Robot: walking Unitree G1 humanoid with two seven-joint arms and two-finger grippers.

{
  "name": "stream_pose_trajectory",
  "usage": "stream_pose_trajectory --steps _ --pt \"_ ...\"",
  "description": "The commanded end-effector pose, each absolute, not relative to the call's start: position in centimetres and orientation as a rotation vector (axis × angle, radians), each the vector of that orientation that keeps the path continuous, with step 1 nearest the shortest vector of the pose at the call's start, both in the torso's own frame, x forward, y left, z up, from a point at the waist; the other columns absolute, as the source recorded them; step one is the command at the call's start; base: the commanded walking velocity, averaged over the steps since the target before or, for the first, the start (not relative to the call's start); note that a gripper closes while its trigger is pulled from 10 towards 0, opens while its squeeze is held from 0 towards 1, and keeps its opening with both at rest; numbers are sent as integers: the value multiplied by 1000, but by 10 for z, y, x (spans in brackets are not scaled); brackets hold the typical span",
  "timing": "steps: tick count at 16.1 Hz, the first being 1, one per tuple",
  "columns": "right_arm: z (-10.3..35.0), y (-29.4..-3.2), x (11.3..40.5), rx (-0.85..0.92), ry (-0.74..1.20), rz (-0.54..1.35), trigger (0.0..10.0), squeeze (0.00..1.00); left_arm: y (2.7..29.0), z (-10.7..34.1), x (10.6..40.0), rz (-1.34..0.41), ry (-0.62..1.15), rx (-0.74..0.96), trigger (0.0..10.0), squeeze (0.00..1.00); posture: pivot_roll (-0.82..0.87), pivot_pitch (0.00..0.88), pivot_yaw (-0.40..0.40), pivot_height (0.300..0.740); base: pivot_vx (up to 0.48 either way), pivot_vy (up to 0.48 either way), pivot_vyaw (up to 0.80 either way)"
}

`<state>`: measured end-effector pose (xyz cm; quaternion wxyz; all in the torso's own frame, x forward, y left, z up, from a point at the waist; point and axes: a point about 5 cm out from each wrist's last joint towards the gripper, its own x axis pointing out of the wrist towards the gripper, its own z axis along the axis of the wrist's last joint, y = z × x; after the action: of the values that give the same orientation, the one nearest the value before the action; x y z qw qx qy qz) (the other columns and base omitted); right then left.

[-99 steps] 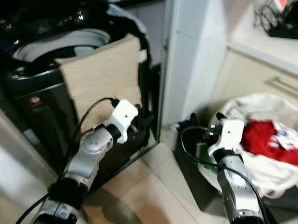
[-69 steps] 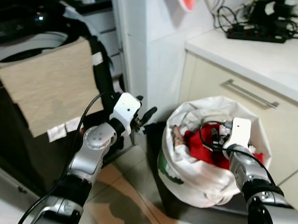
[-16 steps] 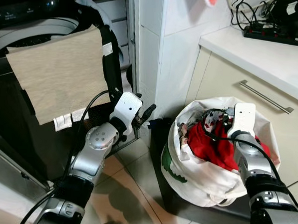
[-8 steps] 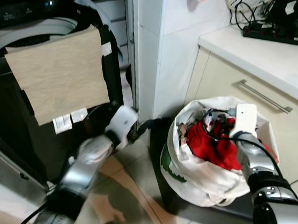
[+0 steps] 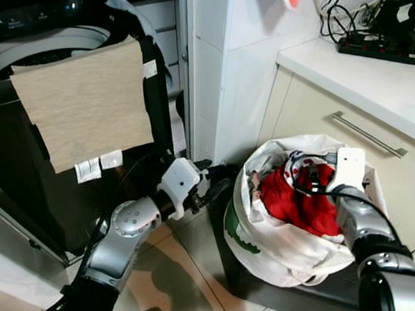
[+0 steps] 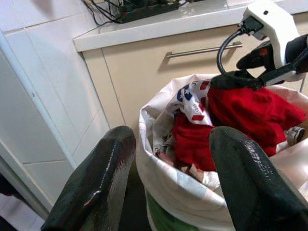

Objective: Clothes washing

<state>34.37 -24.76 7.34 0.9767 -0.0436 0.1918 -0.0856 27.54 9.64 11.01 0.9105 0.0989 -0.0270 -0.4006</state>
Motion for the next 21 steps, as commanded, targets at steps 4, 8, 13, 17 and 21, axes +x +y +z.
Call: stream_pose_trajectory --steps 4,8,13,17,21 --pt "82 -257 350 -47 419 -168 10000 1000 93 115 264 -952 -53 195 10000 0 -130 0 19 724 0 0 0" --pt "69 -243 347 -35 512 -80 10000 671 93 124 259 -993 -77 173 10000 0 -108 0 8 724 0 0 0" --pt "60 -239 342 7 567 -110 10000 0 89 127 259 -999 -77 166 10000 0 -109 0 10 724 0 0 0" --pt "52 -245 335 -49 632 -177 10000 0 88 129 260 -999 -74 166 10000 0 -108 0 13 724 0 0 0" --pt "36 -237 326 -46 678 -174 0 0 85 132 264 -986 -81 171 10000 0 -101 0 14 724 0 0 0"
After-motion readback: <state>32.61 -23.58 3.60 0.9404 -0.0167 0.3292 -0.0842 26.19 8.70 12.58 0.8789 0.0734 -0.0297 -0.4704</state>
